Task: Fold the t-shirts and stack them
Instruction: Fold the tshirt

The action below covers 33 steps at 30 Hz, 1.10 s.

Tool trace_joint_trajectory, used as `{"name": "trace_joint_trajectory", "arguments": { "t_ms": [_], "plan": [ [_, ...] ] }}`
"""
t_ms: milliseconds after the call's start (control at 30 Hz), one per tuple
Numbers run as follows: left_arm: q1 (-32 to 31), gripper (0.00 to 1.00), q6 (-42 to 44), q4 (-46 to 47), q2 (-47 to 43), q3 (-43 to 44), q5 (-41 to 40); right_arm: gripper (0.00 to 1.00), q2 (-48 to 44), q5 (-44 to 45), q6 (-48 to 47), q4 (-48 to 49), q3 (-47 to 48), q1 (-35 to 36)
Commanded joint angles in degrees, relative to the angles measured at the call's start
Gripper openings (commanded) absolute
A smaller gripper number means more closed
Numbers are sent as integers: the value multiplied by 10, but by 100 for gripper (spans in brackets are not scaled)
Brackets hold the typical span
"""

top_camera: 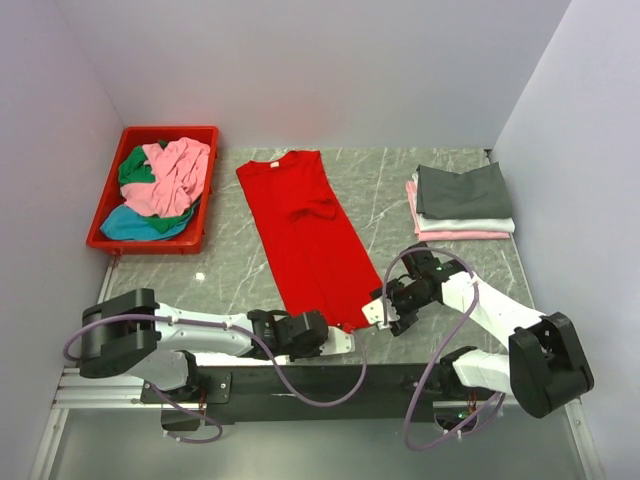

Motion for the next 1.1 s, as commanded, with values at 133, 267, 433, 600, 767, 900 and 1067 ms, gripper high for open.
{"name": "trace_joint_trajectory", "arguments": {
  "t_ms": [133, 267, 433, 600, 767, 900, 1067],
  "plan": [
    [4, 0, 18, -23, -42, -19, 28, 66, 23, 53, 20, 43, -11, 41],
    [7, 0, 19, -22, -48, -19, 37, 63, 33, 97, 62, 88, -28, 82],
    [9, 0, 19, -20, -57, -22, 48, 32, 54, 118, 120, 101, -22, 113],
    [18, 0, 33, -19, -82, -31, 59, 0, 56, 111, 163, 96, -7, 114],
    [63, 0, 60, -5, -124, -27, 77, 0, 39, 27, 192, 23, 76, 78],
    [150, 1, 88, 9, -137, -4, 106, 0, 78, 10, 217, -1, 161, 59],
    [257, 0, 151, 7, -96, 37, 140, 0, 175, 33, 286, 30, 295, 39]
  ]
}}
